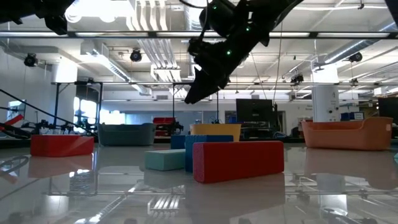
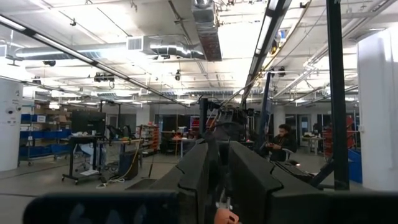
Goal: Sort & place blocks by color
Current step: Put the blue block into the orange bin
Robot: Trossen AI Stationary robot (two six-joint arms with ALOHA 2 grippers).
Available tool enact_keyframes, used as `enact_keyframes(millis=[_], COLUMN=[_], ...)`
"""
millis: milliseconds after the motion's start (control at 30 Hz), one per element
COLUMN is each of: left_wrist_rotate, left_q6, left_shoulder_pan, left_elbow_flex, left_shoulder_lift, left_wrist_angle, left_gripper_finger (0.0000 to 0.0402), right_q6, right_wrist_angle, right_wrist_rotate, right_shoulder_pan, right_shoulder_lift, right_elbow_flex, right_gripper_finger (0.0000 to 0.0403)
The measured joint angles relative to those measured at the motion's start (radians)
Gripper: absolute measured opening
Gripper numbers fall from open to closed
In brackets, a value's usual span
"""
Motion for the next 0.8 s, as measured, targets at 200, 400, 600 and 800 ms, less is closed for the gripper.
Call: enact_keyframes(millis=[200,400,600,800], left_wrist_rotate=[0.0,0.0,0.0,-0.003], left_q6=[0.0,0.0,0.0,0.0], left_shoulder_pan=[0.0,0.0,0.0,0.0], left_elbow_flex=[0.0,0.0,0.0,0.0], left_shoulder_lift=[0.001,0.0,0.001,0.0], left_wrist_angle=[0.001,0.0,-0.001,0.0], left_gripper_finger=[0.0049,0.0049,0.0049,0.0049], right_q6=[0.077,0.126,0.14,0.16], right_wrist_angle=[-0.007,-0.007,0.016,0.047], right_wrist_rotate=[0.002,0.002,-0.006,-0.006], right_shoulder_pan=[0.003,0.003,0.007,0.007], right_shoulder_lift=[0.07,0.124,0.156,0.198], right_elbow_flex=[0.022,0.022,0.022,0.022], right_gripper_finger=[0.0272,0.0253,0.0238,0.0235])
